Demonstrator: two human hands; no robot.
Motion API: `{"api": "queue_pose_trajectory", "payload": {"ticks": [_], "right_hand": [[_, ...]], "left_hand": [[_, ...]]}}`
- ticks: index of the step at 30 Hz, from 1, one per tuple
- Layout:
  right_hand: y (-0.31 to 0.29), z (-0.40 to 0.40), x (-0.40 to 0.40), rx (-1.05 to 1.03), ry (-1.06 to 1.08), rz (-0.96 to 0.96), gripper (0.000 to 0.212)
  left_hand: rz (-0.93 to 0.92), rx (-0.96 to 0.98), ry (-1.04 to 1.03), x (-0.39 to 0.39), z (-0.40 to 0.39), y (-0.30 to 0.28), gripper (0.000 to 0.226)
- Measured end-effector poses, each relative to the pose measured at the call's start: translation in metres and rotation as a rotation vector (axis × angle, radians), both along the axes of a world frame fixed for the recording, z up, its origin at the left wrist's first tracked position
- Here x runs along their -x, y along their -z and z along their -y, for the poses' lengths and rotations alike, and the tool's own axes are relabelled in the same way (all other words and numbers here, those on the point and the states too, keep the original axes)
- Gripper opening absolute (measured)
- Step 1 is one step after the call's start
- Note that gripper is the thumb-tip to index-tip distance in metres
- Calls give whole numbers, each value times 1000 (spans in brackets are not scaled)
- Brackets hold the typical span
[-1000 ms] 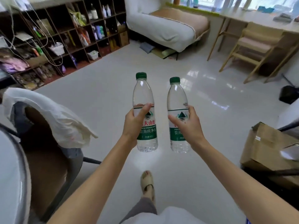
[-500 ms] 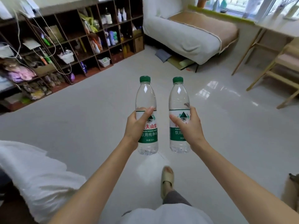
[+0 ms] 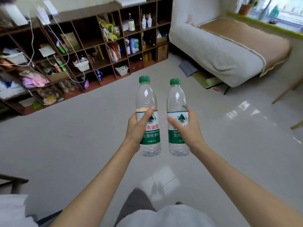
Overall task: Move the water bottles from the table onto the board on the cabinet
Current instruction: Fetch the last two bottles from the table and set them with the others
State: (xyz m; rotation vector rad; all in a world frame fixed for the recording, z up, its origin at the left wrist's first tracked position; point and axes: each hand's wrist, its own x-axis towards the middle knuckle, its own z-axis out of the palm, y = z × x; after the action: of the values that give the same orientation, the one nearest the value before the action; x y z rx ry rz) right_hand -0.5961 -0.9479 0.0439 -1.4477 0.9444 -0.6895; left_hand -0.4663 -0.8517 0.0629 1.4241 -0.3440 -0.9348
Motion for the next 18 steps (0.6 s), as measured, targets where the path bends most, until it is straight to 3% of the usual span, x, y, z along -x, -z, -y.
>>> {"api": "queue_pose_trajectory", "payload": {"ticks": [5, 18], "right_hand": [[13, 97, -68, 22, -37, -38, 54], [0, 352, -261, -34, 94, -15, 41]], "left_hand": [[-2, 8, -12, -69, 101, 12, 32], [-10, -18, 61, -272, 365, 1, 40]]}}
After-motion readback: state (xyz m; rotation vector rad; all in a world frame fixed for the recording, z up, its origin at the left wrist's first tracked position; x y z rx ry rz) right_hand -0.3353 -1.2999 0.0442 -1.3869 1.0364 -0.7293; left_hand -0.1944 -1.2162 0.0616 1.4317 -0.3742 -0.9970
